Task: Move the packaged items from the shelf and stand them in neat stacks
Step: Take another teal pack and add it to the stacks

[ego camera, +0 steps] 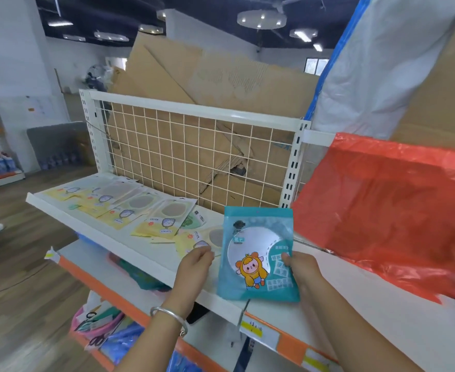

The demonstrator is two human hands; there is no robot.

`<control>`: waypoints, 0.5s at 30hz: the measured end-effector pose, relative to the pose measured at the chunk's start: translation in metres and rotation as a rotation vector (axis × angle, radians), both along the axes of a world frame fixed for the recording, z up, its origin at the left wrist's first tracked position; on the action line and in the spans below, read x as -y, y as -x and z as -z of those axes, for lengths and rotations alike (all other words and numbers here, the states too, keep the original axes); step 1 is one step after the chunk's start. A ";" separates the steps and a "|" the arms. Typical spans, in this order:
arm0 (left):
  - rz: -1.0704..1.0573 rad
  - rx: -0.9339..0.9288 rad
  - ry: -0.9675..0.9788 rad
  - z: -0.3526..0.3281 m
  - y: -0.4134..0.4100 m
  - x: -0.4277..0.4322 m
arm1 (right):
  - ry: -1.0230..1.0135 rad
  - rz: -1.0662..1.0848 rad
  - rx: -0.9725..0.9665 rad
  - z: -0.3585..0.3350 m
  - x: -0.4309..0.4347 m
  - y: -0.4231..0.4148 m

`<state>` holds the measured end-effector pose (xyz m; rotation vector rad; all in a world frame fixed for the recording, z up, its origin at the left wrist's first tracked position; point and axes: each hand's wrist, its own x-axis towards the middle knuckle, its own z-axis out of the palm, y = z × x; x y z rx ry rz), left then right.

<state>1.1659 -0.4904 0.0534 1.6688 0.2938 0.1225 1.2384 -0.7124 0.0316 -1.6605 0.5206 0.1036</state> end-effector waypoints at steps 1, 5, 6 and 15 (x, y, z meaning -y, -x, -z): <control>0.017 0.010 -0.003 0.000 0.003 0.006 | -0.010 0.020 0.017 -0.001 0.006 0.010; 0.096 0.053 0.004 0.001 0.016 0.041 | -0.056 0.137 0.066 -0.005 0.041 0.054; 0.124 0.063 0.020 0.001 0.021 0.054 | -0.062 0.165 0.078 -0.007 0.053 0.064; 0.410 0.082 0.011 0.004 0.058 0.196 | -0.068 0.410 0.249 -0.019 0.197 0.177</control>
